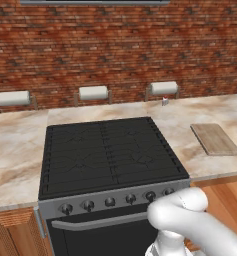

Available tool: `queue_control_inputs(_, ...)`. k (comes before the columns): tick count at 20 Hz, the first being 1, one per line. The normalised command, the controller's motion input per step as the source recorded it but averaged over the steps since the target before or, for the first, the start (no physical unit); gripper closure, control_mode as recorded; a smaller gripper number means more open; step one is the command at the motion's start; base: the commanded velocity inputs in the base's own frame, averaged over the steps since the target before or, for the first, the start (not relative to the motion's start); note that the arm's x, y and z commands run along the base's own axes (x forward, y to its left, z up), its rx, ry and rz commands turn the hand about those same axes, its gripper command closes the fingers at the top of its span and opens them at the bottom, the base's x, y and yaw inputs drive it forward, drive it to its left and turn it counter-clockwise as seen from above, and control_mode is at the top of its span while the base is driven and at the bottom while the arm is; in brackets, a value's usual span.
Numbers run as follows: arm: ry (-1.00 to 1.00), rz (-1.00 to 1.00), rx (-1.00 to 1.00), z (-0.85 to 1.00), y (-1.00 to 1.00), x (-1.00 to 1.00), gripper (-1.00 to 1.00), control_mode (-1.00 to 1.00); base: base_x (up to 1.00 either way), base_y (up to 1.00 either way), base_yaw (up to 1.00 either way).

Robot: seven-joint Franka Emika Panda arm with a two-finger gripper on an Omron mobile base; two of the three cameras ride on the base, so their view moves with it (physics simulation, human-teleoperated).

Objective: Open the drawer on the right and place the cutting tools on the cutting board.

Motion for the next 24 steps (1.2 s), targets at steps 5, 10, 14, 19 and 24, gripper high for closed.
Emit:
queue_control_inputs(5,0.00,-0.09,-0.08,1.00,0.81,0.17,1.00,-1.00,0.00,0.00,0.00)
queue_control_inputs(10,0.02,-0.14,-0.06,0.97,0.68,0.57,1.00,-1.00,0.00,0.00,0.00)
queue_control_inputs(14,0.10,-0.16,-0.03,0.70,0.65,0.93,1.00,-1.00,0.00,0.00,0.00)
queue_control_inputs(19,0.18,-0.18,-0.01,0.42,0.47,1.00,1.00,-1.00,0.00,0.00,0.00)
queue_control_inputs(24,0.12,-0.16,0.00,0.07,0.21,0.95,1.00,-1.00,0.00,0.00,0.00)
